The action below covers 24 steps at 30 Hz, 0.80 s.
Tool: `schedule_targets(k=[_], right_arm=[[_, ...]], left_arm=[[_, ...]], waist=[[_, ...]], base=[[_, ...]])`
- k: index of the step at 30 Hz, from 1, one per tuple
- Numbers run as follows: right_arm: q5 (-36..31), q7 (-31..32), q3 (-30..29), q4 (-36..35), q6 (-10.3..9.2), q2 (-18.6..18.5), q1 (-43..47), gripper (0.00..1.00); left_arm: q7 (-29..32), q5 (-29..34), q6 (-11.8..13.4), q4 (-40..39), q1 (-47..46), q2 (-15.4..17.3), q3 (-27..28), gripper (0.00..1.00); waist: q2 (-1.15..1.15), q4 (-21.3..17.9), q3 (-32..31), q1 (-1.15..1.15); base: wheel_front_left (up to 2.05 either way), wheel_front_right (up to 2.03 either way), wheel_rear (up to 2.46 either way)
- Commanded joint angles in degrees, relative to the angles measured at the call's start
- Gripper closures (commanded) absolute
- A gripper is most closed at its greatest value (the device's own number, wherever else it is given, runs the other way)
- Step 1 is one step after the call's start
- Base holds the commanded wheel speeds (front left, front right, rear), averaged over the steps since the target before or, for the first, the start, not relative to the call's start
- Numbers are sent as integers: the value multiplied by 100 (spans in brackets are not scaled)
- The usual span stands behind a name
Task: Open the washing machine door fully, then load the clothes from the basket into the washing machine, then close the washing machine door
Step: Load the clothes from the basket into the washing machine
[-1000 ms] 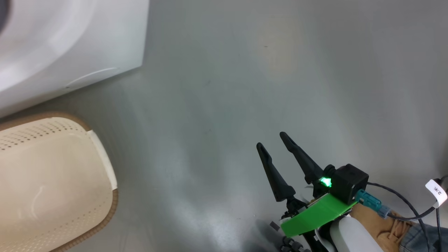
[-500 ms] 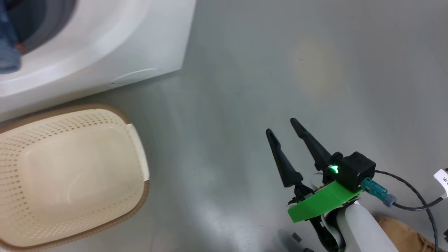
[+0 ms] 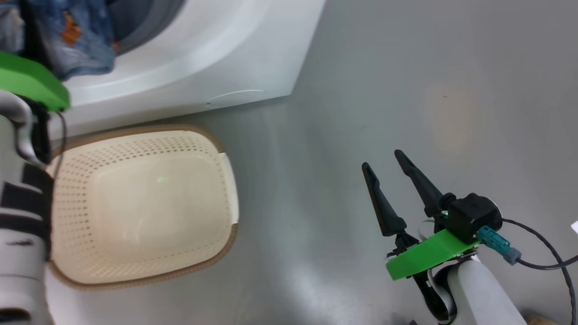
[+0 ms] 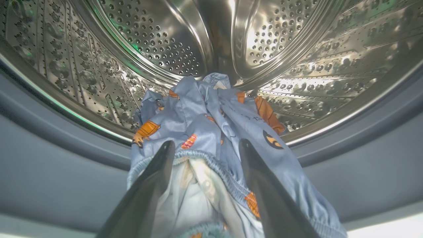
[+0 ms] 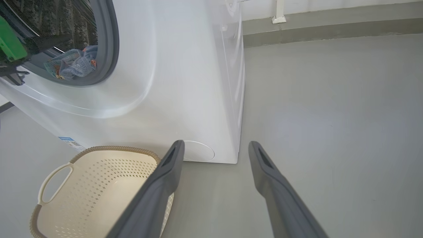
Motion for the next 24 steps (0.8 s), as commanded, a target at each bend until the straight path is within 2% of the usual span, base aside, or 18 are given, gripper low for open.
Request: schedule_targets(k=[1,5,12,24], right_arm=[[-88,-27,59,-88,9,23,-23,0],[-168,-27,-7,-72,9,23,-55,0],[-228,-27,-66,-38,9,23,-85,0],[-319,-27,-135,2,9,23,-66,0]], left_arm=[[-30,-85,-7,-294,219,176,71,0],[-33,-226,-27,-860,809,59,146,0],[33,-406,-51,-1955,1911,48,233,0],[849,-635,306,-4569,3789,35,320,0]], waist=[[0,273,-68,0],[0,443,-104,0],[0,553,-134,0],[0,677,-152,0]], base=[[0,0,0],[0,0,0],[0,0,0],[0,0,0]])
